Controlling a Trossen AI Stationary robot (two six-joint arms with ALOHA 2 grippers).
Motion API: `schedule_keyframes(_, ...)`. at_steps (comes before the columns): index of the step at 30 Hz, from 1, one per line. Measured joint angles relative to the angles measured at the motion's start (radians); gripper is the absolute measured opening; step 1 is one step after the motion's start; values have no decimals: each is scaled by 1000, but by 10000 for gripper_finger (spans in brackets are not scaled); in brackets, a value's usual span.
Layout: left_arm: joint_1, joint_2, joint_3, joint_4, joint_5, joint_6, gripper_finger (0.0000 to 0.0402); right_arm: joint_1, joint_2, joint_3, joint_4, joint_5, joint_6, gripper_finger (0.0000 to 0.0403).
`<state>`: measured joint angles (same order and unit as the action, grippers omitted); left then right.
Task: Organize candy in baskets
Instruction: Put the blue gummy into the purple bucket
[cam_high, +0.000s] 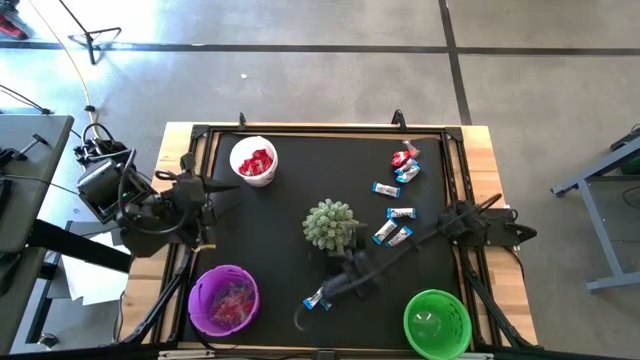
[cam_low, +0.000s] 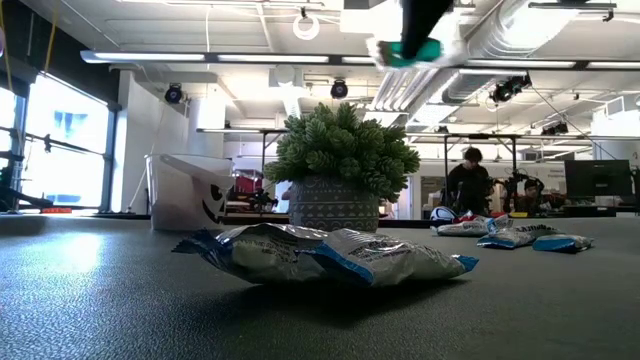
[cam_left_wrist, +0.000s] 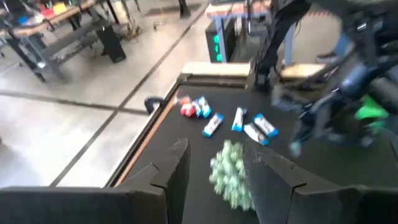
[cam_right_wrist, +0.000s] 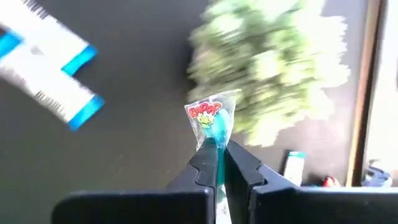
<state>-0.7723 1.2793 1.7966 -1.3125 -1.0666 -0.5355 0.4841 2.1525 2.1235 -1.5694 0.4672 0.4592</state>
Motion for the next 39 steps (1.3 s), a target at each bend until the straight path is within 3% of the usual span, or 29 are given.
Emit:
schedule_keyframes(7, 0, 11, 0, 102, 11, 75, 136, -97, -2, 234, 69, 96, 41, 3)
schedule_keyframes(13, 9, 32, 0, 115, 0, 69, 136, -148, -145, 147, 517, 83, 33, 3)
schedule_keyframes(17, 28, 59, 0, 175, -44, 91, 136, -150, -177, 163, 694, 105, -43, 3)
schedule_keyframes(25, 90, 114, 0, 420, -97, 304, 136, -150, -186, 188, 995, 119, -265, 3)
schedule_keyframes(31, 132, 116, 0, 535, -94, 399, 136, -150, -186, 188, 1038, 124, -334, 3)
schedule_keyframes(39, 137, 115, 0, 540, -93, 411, 136, -149, -204, 187, 946, 178, -348, 3)
